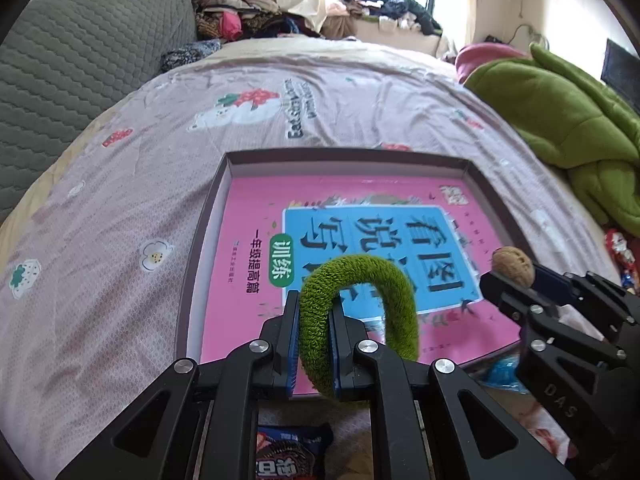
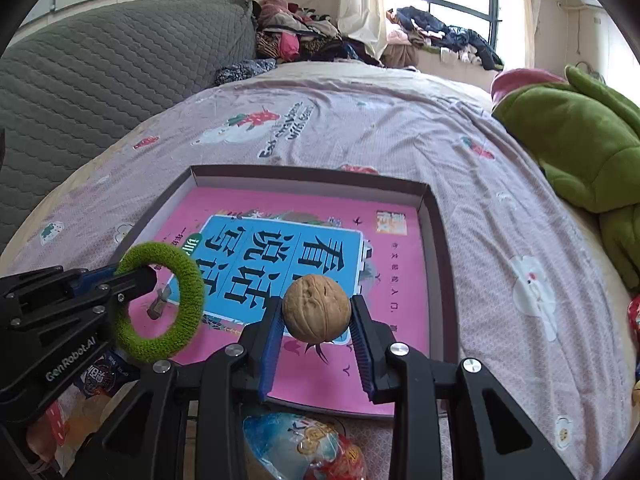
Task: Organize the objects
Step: 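Carry the green ring and walnut over the box with both grippers, then release the green ring and walnut onto the workbook in the box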
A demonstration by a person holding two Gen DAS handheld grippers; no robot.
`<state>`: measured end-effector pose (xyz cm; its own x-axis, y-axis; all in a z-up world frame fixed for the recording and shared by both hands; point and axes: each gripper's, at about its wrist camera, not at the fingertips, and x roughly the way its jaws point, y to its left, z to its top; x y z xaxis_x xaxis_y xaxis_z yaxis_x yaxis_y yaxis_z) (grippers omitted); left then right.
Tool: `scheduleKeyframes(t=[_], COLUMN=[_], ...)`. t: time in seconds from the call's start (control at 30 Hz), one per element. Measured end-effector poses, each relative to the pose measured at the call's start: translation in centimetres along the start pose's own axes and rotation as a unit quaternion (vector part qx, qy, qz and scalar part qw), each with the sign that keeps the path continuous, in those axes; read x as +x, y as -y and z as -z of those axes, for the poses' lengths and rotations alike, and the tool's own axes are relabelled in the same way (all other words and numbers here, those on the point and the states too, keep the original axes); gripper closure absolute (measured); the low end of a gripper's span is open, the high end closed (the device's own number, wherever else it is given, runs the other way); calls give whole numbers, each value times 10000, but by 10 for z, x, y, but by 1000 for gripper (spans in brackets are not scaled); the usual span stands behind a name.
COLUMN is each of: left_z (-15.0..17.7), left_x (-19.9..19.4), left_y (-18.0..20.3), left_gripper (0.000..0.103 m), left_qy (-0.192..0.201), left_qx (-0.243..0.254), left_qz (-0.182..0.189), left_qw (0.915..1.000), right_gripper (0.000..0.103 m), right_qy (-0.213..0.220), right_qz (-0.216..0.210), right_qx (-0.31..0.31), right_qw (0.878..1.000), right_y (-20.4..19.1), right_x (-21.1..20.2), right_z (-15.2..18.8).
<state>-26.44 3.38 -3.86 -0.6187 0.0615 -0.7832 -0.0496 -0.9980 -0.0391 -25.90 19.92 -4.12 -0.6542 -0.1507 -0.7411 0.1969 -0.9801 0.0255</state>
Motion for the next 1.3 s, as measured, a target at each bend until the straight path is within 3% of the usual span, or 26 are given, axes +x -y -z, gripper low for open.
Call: scheduleKeyframes(t=[0.63,1.1,1.23,1.3], left_z=[1,-2,-3,-3], left_x=[41,35,29,27], left_y=[-14,-23,-26,-27], left_gripper=[91,87,76,76], left_qy=[-699,-704,-693,-673], left_qx=[-164,-393,-466,-474], left_qz=[-134,-41,89,90], left_qw=[9973,9967,9965,9966], right_gripper=[70,70,69,68], right_qy=[-531,-890,-906,-897], right_qz=[27,93,84,106], right_qx=[145,224,283,295], right_qw=[9985,9957,9954,9955], right_y=[9,12,15,15], right_x=[26,36,34,32], right_z=[2,6,5,4])
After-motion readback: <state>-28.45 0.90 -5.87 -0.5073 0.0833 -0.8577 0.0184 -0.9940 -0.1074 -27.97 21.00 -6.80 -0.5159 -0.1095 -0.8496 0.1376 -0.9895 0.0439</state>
